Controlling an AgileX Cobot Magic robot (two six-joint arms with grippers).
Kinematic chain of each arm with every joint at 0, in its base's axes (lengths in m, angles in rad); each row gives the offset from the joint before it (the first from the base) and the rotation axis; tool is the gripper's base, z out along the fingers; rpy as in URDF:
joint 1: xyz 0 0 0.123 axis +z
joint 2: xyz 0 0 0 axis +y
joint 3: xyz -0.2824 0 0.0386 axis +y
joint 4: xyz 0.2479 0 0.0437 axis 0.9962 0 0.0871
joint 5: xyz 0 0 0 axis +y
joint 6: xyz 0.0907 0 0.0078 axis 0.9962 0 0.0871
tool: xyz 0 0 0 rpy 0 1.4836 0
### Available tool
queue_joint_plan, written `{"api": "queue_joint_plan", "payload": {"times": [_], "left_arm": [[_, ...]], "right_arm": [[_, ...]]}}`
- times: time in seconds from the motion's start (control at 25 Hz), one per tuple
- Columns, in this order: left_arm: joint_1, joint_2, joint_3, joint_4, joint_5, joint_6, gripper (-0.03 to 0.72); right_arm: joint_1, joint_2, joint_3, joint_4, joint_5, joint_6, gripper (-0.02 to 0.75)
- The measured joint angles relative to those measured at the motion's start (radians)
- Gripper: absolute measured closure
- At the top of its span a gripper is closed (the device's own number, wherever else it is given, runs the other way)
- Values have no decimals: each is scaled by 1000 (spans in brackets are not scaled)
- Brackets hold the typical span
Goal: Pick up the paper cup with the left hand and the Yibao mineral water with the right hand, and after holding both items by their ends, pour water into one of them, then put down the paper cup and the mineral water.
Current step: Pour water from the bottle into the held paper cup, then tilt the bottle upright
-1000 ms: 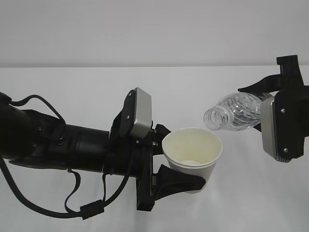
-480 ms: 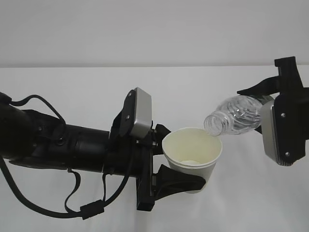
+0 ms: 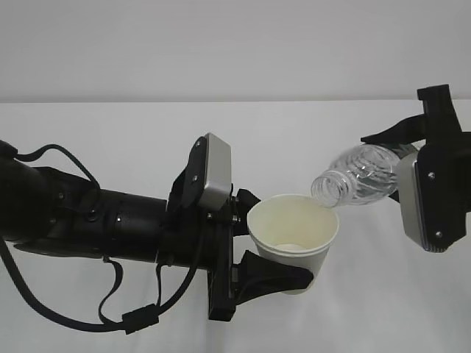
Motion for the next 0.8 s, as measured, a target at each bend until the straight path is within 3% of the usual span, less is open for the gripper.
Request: {"api": "queue_joint_plan", "payload": {"times": [0.8], "left_arm": [[0, 0, 0, 0, 0, 0, 204]], "right_arm": [[0, 0, -41, -109, -2, 60, 293]]}}
